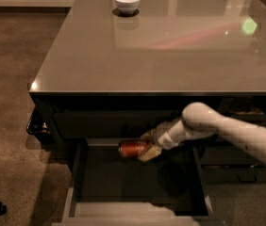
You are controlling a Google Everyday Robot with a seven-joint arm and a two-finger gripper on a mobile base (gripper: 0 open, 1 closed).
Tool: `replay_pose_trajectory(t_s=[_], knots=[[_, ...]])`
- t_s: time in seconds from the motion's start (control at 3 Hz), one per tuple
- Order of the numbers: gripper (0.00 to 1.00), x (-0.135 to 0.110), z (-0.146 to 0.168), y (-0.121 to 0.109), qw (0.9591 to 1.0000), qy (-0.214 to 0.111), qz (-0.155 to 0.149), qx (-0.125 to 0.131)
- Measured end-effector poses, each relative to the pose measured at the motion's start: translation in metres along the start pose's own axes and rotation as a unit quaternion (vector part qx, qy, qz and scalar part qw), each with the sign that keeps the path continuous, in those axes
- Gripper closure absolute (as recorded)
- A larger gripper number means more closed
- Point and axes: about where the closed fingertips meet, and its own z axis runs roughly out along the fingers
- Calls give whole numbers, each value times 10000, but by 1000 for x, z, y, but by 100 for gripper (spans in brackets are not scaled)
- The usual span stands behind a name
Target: Pick coke can from middle drawer and place on counter
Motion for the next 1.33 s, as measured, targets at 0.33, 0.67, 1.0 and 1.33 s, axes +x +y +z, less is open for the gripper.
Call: replay_pose_trajectory(t_s=[0.33, 0.67, 1.0, 1.33], knots=[[100, -23, -22, -7, 9999, 31, -109, 85], [100, -23, -22, -7, 9999, 31, -109, 84], [100, -24, -29, 12, 9999, 63, -34, 92], [100, -26, -61, 47, 9987, 181, 253, 399]])
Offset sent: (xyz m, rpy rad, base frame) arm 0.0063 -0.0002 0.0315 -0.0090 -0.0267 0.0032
